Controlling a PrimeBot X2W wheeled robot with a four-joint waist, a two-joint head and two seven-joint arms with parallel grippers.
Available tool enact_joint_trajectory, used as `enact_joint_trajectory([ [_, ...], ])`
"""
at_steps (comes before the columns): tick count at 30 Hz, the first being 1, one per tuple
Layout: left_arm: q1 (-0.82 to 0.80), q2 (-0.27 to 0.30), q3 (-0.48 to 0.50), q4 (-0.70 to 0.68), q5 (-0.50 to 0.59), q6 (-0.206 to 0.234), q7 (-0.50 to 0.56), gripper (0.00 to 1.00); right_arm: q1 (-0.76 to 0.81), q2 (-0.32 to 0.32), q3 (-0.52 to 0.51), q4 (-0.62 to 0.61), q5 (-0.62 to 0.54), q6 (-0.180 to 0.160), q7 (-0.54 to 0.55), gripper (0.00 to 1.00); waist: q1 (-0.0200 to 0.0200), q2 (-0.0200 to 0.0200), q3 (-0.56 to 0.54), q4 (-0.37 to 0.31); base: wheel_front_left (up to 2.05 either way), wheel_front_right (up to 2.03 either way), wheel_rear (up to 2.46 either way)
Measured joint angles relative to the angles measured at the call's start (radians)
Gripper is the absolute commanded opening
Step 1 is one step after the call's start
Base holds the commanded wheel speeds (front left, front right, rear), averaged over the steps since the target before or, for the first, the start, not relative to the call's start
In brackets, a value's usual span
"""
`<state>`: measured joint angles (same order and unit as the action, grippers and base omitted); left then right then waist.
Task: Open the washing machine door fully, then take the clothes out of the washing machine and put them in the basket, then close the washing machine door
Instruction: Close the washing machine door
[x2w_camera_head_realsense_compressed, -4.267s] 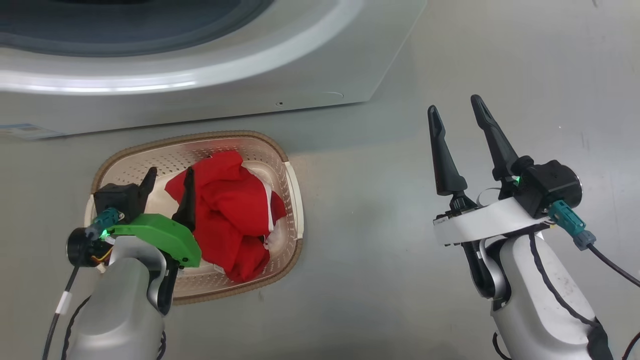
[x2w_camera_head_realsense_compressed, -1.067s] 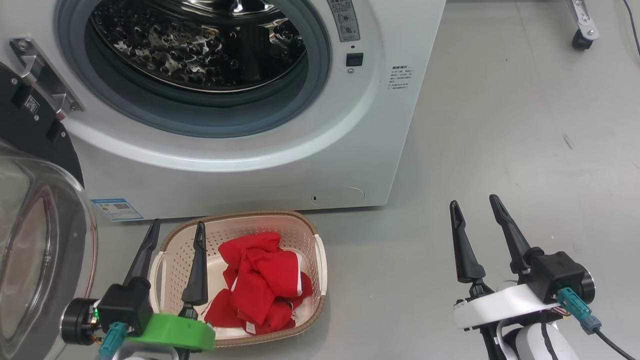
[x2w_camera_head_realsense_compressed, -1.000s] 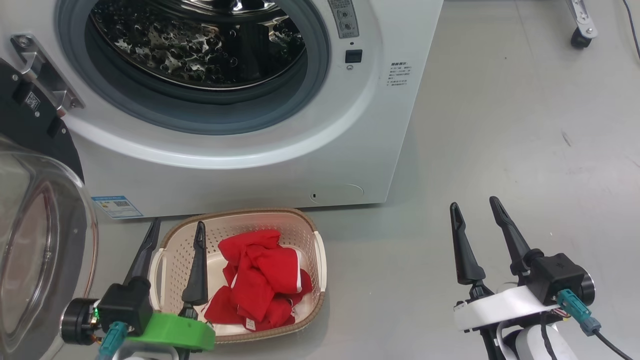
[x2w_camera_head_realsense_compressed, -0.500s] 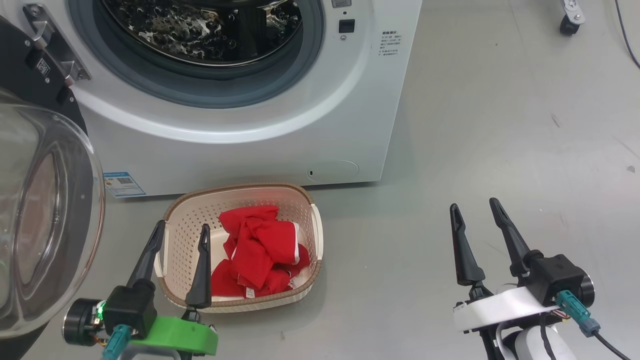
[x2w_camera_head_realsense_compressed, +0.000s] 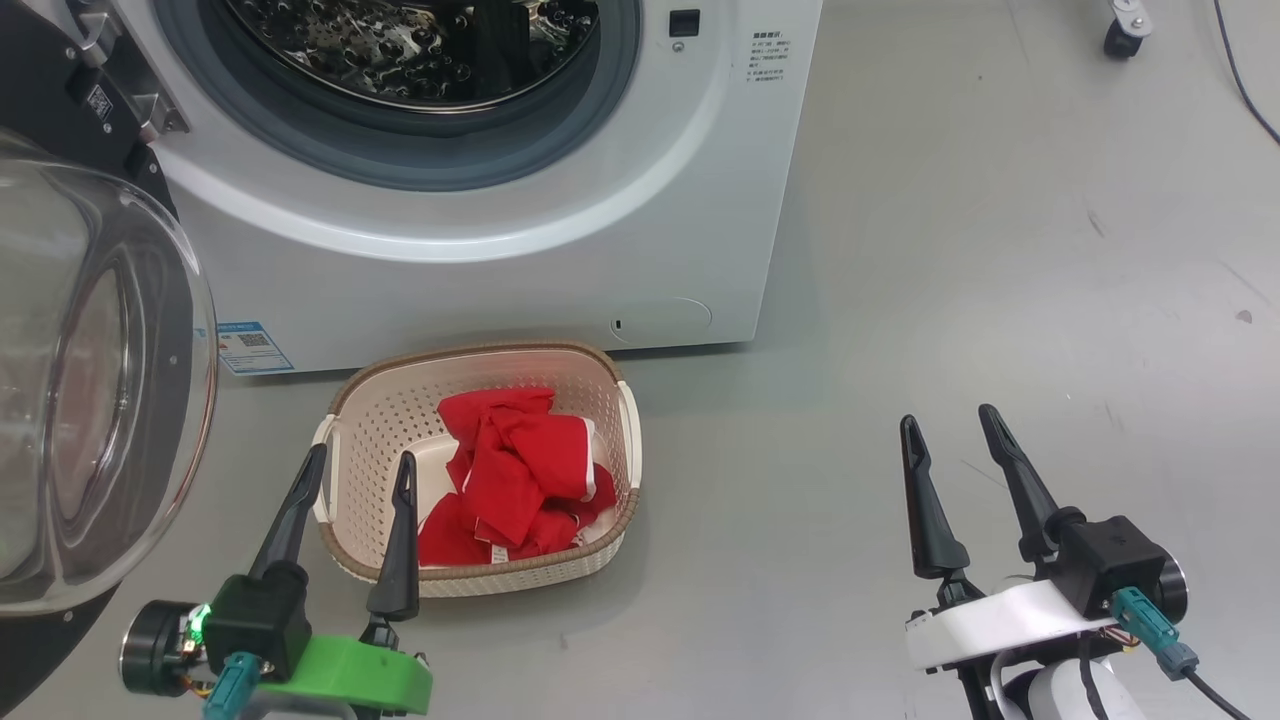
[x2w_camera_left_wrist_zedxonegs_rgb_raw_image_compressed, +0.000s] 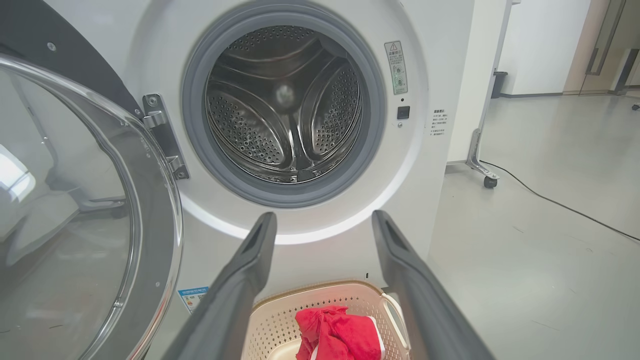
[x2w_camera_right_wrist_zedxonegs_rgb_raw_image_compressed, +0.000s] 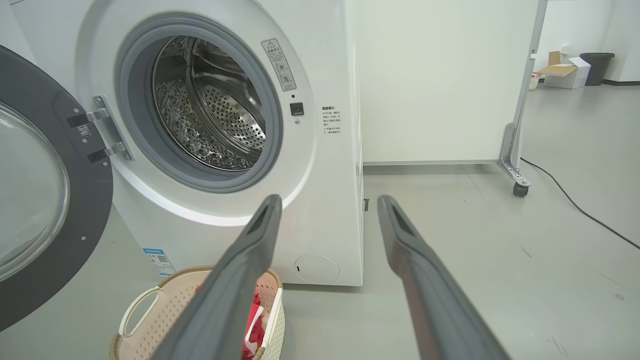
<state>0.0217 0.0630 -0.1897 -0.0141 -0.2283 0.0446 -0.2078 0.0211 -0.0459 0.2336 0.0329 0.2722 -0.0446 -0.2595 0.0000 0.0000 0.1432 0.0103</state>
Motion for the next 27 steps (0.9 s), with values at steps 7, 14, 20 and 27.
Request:
enact_joint_trajectory([
  [7, 0.004, 0.002, 0.000, -0.004, 0.000, 0.000, 0.004, 1.00, 0.004, 0.000, 0.003, 0.000, 0.001, -0.002, 0.000, 1.00, 0.0000, 0.0000, -0.007, -0.006, -0.18, 0.18, 0.00],
  [14, 0.011, 0.003, 0.000, -0.007, 0.000, 0.003, 0.013, 1.00, 0.006, 0.000, 0.003, 0.002, 0.002, -0.002, 0.000, 1.00, 0.0000, 0.0000, -0.008, -0.009, 0.00, 0.00, 0.00],
  [20, 0.012, 0.003, -0.002, -0.010, 0.002, 0.004, 0.013, 1.00, 0.007, 0.000, 0.003, 0.002, 0.002, -0.002, 0.000, 1.00, 0.0000, 0.0000, -0.009, -0.011, 0.00, 0.00, 0.00],
  [27, 0.012, 0.004, -0.011, -0.014, 0.003, 0.004, 0.020, 1.00, 0.008, 0.000, -0.001, 0.002, 0.002, -0.007, 0.000, 1.00, 0.0000, 0.0000, -0.008, -0.006, 0.00, 0.00, 0.00],
])
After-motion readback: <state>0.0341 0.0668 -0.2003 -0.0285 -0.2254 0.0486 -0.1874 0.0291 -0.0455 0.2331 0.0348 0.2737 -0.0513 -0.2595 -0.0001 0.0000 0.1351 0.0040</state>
